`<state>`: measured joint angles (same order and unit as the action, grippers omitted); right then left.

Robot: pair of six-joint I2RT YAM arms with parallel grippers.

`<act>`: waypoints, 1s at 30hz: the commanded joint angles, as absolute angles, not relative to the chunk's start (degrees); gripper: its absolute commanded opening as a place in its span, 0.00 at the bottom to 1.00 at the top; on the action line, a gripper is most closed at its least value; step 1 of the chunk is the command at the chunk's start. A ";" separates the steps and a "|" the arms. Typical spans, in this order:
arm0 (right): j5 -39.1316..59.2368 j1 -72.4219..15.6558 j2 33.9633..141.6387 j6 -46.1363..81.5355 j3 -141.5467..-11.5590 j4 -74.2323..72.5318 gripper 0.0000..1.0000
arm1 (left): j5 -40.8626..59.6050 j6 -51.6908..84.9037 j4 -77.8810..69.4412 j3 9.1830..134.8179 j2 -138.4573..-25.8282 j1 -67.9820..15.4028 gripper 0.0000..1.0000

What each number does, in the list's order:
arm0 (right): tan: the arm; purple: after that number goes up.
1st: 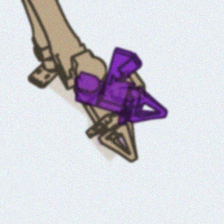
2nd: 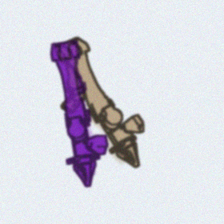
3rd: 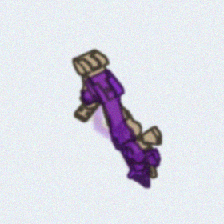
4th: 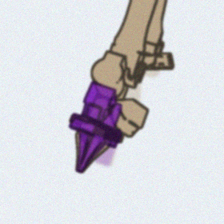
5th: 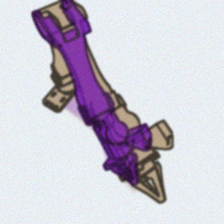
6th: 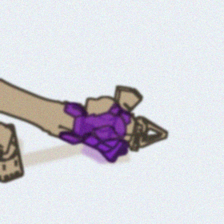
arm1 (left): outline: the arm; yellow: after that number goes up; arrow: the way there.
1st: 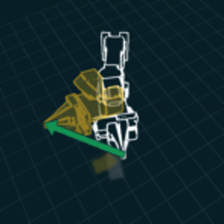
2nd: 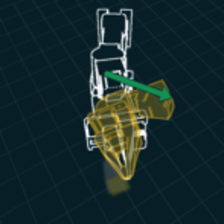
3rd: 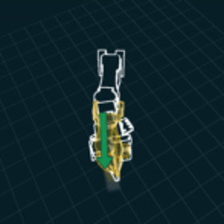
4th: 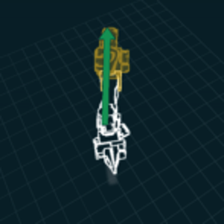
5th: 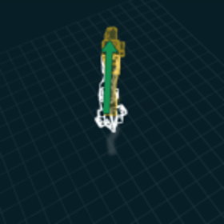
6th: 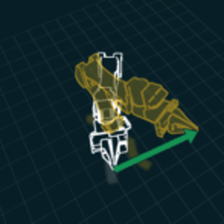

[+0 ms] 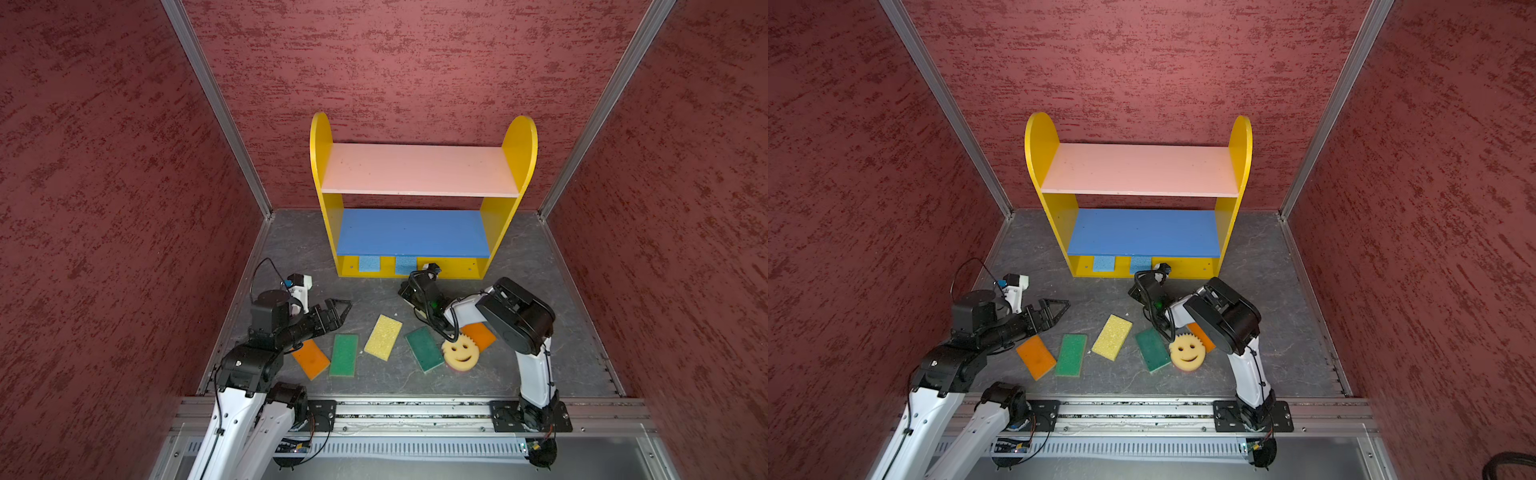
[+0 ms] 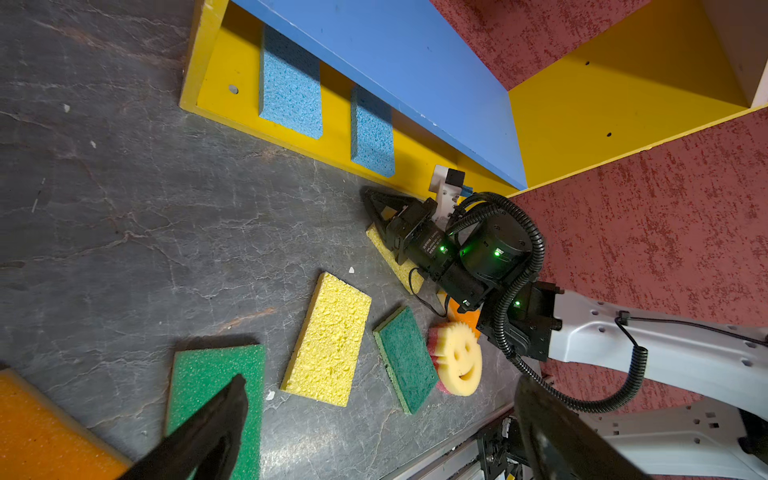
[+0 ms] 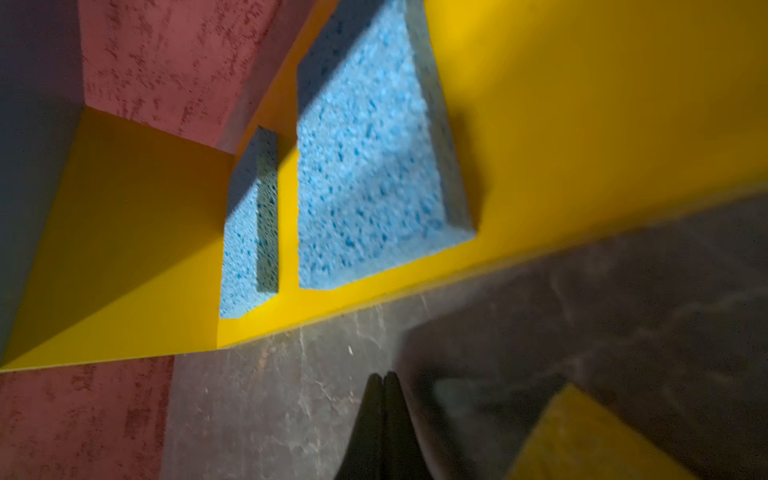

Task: Place and organize the cleaning sponges onto the shelf
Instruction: 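Draw the right gripper back from the shelf toward the yellow sponge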

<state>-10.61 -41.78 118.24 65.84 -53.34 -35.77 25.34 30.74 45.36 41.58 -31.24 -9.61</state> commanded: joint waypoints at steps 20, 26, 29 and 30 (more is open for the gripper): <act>-11.83 -38.58 123.89 71.98 -56.99 -39.53 0.00 | 24.52 29.80 44.80 41.95 -33.13 -9.77 1.00; -8.97 -38.65 119.31 68.82 -54.53 -35.82 0.00 | 24.37 29.72 44.82 41.97 -33.40 -9.76 1.00; -6.94 -38.60 115.87 63.94 -54.97 -30.35 0.00 | 24.28 29.88 44.62 41.78 -33.52 -9.75 1.00; -6.39 -38.59 114.70 62.06 -55.59 -27.53 0.00 | 24.34 29.98 44.27 41.75 -33.77 -9.76 1.00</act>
<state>-8.58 -38.94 118.58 66.08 -55.37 -34.83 24.73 30.74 45.36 41.58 -33.50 -9.61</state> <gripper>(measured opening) 0.041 0.996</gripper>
